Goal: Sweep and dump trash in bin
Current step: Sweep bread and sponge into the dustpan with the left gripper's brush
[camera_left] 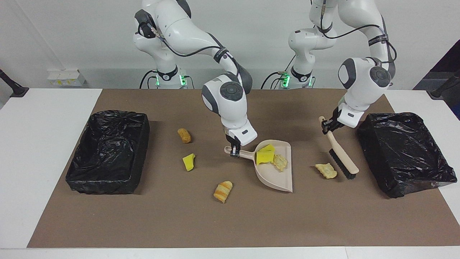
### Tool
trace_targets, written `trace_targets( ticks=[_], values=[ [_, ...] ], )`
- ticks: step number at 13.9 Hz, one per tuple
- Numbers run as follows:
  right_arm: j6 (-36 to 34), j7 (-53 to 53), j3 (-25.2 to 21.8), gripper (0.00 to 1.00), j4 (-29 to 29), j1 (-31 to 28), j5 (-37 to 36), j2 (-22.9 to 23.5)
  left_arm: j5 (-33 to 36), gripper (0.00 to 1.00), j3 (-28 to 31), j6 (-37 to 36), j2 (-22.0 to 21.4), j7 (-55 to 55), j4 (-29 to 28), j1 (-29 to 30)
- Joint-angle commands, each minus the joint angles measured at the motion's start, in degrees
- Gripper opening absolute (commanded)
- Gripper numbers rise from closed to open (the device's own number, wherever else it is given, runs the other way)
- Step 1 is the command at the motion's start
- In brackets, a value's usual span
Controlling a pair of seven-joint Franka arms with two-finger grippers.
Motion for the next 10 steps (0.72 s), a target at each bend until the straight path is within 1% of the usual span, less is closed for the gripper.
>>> trace_targets(
  ticks=[1,2,3,4,5,6,8,9,10],
  values=[
    [-3.7,1.2,0.7,0.00,5.5,0.9,-0.5,3.0,1.1,0.00,-1.2,1.6,3.1,2.8,0.6,-0.9],
    [-5.2,1.2,0.3,0.00,5.6,2.2,-2.0,3.1,0.4,0.00,-1.3,1.3,3.0,3.1,0.4,-2.3],
    [-7.2,1.2,0.5,0.00,5.8,2.4,-3.6,3.0,-1.5,0.00,-1.4,1.5,3.0,3.2,-0.1,-5.1],
    [-8.3,1.2,0.7,0.00,5.7,2.4,-5.7,2.8,-4.2,0.00,-1.3,1.7,3.0,3.2,-0.1,-7.0],
    [-9.2,1.1,0.9,0.00,5.7,2.8,-7.8,2.7,-5.2,0.00,-1.4,1.7,3.0,3.1,-0.1,-8.4],
    [-9.1,1.1,0.9,0.00,5.6,3.4,-8.4,2.7,-6.2,0.00,-1.4,1.7,3.0,2.9,-0.1,-10.1],
    [-9.1,0.9,0.9,0.00,5.6,3.6,-8.5,2.7,-11.6,0.00,-1.3,2.2,2.9,2.4,0.1,-14.3],
    [-9.2,0.7,0.9,0.00,5.5,3.6,-8.5,2.5,-13.2,0.00,-1.3,3.7,2.6,1.4,-0.1,-17.6],
    [-9.2,0.5,0.8,0.00,5.4,3.5,-8.5,2.5,-13.3,0.00,-1.2,4.5,2.5,-1.5,0.1,-20.5]
  ],
)
